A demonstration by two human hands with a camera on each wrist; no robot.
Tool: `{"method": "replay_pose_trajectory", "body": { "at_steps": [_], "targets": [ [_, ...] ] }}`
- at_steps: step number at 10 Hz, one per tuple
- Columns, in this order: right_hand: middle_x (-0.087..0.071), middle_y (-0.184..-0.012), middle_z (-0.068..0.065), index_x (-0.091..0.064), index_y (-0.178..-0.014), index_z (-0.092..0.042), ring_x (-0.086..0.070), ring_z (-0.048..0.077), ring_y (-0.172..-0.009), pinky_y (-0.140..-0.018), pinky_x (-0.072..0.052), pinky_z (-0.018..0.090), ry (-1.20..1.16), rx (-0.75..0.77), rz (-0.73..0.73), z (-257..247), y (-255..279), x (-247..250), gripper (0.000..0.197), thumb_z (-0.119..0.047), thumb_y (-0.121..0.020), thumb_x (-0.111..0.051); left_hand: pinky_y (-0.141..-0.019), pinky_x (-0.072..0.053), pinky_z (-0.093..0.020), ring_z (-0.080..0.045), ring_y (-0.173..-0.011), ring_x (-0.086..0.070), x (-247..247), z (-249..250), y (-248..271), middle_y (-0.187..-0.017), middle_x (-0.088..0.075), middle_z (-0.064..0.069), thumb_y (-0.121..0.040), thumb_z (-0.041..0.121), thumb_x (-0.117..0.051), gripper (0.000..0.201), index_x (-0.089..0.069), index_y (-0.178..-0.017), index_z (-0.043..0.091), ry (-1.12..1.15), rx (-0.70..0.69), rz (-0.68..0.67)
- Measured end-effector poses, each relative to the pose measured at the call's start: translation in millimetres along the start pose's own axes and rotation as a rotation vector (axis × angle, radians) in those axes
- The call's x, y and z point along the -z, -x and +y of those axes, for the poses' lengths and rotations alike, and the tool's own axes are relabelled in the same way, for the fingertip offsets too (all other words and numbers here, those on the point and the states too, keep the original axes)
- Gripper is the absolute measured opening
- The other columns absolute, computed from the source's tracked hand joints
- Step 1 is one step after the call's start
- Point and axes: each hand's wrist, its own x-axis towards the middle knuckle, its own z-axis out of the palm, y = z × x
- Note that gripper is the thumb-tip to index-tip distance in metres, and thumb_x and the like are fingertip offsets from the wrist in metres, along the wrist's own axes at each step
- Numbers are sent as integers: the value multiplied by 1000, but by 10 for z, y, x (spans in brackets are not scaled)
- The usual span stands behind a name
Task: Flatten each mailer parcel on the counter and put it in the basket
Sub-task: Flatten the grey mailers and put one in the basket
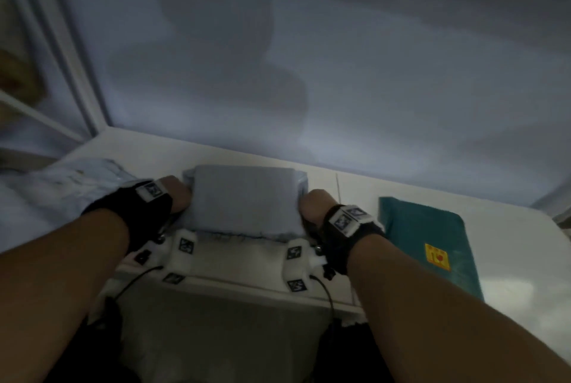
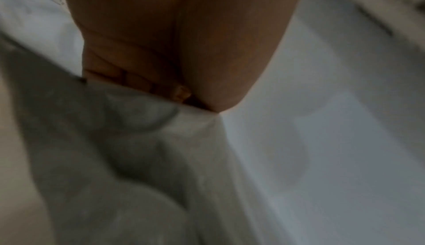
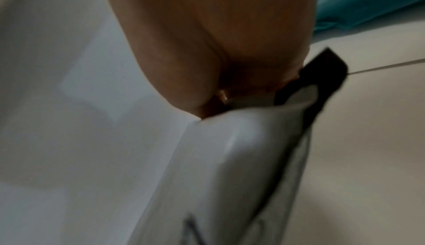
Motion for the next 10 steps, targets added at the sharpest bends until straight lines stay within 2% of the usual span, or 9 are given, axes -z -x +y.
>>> {"method": "replay_pose_trajectory", "body": {
  "at_steps": [1,2,3,4,5,6,8,9,10],
  "targets": [
    [-48,-138,31,-25,-143,18,-50,39,-127,-100,-38,40,-126,25,43,-274,87,204,45,-6,-104,-28,-90,-41,-29,-31,-118,-55,334,-394,-115,-131,-55,-22,-104,34,-33,47,-58,-121,-3,328,18,105],
    [-53,-134,29,-46,-134,12,-52,38,-124,-89,-43,32,-204,52,106,-600,158,372,39,-7,-102,-37,-89,-41,-28,-33,-118,-54,588,-641,154,-133,-54,-22,-104,34,-32,48,-56,-124,-3,444,23,138],
    [-57,-129,26,-54,-128,7,-55,37,-120,-81,-40,30,-207,151,135,-1122,260,515,35,-9,-99,-43,-70,-50,-30,-35,-92,-64,753,-1110,469,-109,-64,-20,-97,41,-50,44,-63,-103,0,858,143,185],
    [-56,-131,25,-54,-128,7,-53,36,-120,-79,-36,27,-85,339,129,-1722,453,530,34,-11,-103,-39,-84,-56,-50,-38,-90,-68,763,-1700,716,-104,-69,-20,-80,65,-61,70,-63,-108,1,987,181,210],
    [-54,-114,26,-53,-107,-10,-52,32,-104,-72,-26,28,46,496,121,-2283,619,456,22,-15,-107,-31,-90,-53,-55,-39,-97,-67,717,-2294,960,-107,-69,-20,-65,68,-68,80,-65,-111,2,1063,220,235],
    [-45,-100,13,-44,-97,-7,-40,21,-91,-74,-28,22,28,498,59,-2824,589,213,10,-12,-103,-38,-92,-52,-52,-38,-104,-65,539,-2843,1271,-110,-68,-19,-68,66,-68,80,-64,-114,1,1059,260,291],
    [-59,-84,15,-58,-101,0,-57,28,-72,-55,-42,28,-224,508,-126,-3877,869,-674,23,-21,-92,-61,-73,-50,-51,-48,-81,-63,-238,-3998,1802,-95,-67,-33,-71,69,-64,83,-68,-102,-8,1122,472,226],
    [-59,-87,12,-57,-94,-5,-56,23,-72,-60,-43,26,-169,630,-222,-4251,1049,-1128,11,-15,-92,-57,-71,-46,-41,-38,-78,-62,-573,-4340,2122,-96,-68,-28,-81,59,-64,66,-69,-103,-3,1250,583,212],
    [-52,-54,-2,-50,-65,-12,-51,13,-51,-54,-41,26,-218,744,-288,-4468,1231,-1502,24,-6,-88,-57,-63,-46,-34,-27,-66,-59,-896,-4595,2320,-81,-67,-17,-95,41,-57,43,-69,-102,0,1337,665,208]
  ]
}}
